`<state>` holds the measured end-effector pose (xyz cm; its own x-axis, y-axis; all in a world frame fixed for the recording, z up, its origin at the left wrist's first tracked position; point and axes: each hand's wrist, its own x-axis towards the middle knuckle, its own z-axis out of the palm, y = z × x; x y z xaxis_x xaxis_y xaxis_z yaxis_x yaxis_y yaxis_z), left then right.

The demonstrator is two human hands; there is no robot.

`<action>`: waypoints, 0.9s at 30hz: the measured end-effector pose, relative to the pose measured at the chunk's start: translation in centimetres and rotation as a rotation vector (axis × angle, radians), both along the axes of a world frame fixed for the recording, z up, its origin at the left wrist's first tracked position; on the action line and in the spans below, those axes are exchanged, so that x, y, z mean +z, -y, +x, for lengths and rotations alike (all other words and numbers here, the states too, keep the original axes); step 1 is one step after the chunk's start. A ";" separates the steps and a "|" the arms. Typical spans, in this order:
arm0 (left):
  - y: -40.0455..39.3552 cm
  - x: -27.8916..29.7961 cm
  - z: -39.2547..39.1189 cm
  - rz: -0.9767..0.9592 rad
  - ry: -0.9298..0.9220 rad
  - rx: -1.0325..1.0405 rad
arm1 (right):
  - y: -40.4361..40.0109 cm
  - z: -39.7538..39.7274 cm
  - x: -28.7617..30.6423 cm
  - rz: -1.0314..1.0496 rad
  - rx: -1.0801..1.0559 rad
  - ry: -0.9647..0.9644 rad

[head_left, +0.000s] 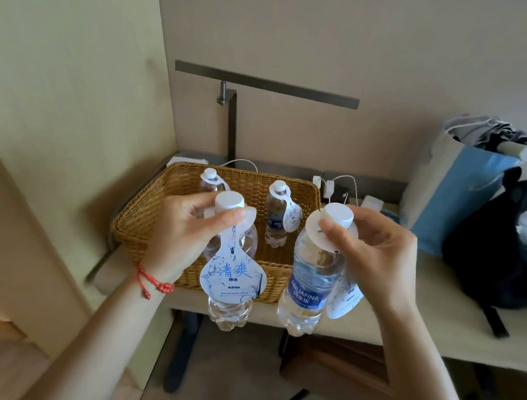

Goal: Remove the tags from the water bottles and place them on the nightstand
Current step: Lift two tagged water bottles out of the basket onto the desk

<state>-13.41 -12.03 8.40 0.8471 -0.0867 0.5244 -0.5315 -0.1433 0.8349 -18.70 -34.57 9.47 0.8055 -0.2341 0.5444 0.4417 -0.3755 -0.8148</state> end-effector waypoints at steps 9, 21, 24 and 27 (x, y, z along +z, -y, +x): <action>0.3 -3.4 -6.1 0.018 -0.064 -0.128 | 0.1 -8.9 -4.0 0.093 -0.153 -0.099; 7.1 -6.6 -12.5 0.068 -0.105 -0.183 | 6.1 -17.9 -7.2 0.095 -0.371 -0.164; 10.3 -6.9 -13.6 0.032 -0.130 -0.187 | 9.1 -19.4 -7.5 0.130 -0.372 -0.168; 13.7 -7.3 -14.9 0.018 -0.133 -0.169 | 12.6 -21.0 -7.5 0.141 -0.374 -0.171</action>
<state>-28.32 -25.71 1.12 0.8812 -0.2420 0.4062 -0.4348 -0.0773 0.8972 -39.70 -47.21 2.01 0.7270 -0.5893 0.3523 0.1504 -0.3639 -0.9192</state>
